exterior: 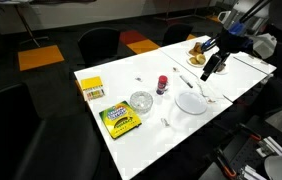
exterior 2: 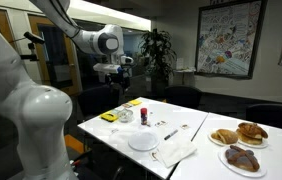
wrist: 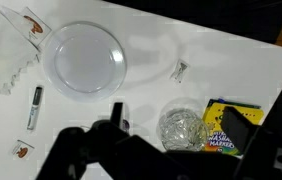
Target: Move the glass object and the bottle on the table
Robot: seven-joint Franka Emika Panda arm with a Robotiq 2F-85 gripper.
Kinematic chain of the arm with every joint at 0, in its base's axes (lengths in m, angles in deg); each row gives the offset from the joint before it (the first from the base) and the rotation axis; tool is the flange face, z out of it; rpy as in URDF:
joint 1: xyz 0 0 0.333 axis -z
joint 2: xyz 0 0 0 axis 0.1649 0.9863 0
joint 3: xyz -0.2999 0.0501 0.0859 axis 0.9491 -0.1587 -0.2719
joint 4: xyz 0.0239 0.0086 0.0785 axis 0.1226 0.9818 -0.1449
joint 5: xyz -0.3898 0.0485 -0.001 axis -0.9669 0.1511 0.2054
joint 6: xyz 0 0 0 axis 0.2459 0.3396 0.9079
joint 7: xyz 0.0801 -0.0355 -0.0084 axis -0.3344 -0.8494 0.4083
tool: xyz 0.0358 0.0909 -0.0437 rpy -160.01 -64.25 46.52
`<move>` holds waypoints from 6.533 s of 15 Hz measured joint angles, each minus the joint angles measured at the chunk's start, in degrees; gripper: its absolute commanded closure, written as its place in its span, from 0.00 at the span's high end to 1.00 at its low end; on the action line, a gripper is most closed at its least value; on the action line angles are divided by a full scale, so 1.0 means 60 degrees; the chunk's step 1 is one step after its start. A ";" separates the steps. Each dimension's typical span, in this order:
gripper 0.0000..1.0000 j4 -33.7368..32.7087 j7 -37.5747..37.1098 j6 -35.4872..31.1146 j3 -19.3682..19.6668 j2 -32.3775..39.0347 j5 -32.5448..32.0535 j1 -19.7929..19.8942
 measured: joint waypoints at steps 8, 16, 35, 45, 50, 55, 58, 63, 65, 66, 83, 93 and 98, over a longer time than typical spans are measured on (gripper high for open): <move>1.00 -0.0093 -0.1741 -0.2916 -0.0785 0.2055 0.0280 -0.0078; 0.60 -0.1568 -0.5004 -0.4244 -0.1472 0.4686 0.0272 -0.0376; 0.01 -0.4818 -1.0966 -0.4417 -0.0486 0.8173 -0.0909 -0.2925; 0.00 -0.4798 -1.1211 -0.4451 -0.0471 0.8244 -0.0865 -0.2910; 0.00 -0.4818 -1.2092 -0.4714 -0.0246 0.8640 -0.0887 -0.2977; 0.00 -0.5186 -1.2378 -0.5032 -0.0170 0.9361 -0.0751 -0.2975; 0.00 -0.5566 -1.2393 -0.5097 -0.0173 0.9811 -0.0575 -0.2975; 0.00 -0.5851 -1.2686 -0.5101 0.0041 1.0199 -0.0536 -0.2987; 0.00 -0.5828 -1.2876 -0.5101 0.0215 1.0224 -0.0537 -0.3009; 0.00 -0.5800 -1.2978 -0.5101 0.0330 1.0225 -0.0540 -0.3035; 0.00 -0.5248 -1.4439 -0.5797 0.2688 1.0196 -0.2142 -0.4592; 0.00 -0.5074 -1.4435 -0.5897 0.3729 1.0195 -0.2355 -0.4683; 0.00 -0.5201 -1.4220 -0.5910 0.3446 1.0177 -0.2356 -0.4669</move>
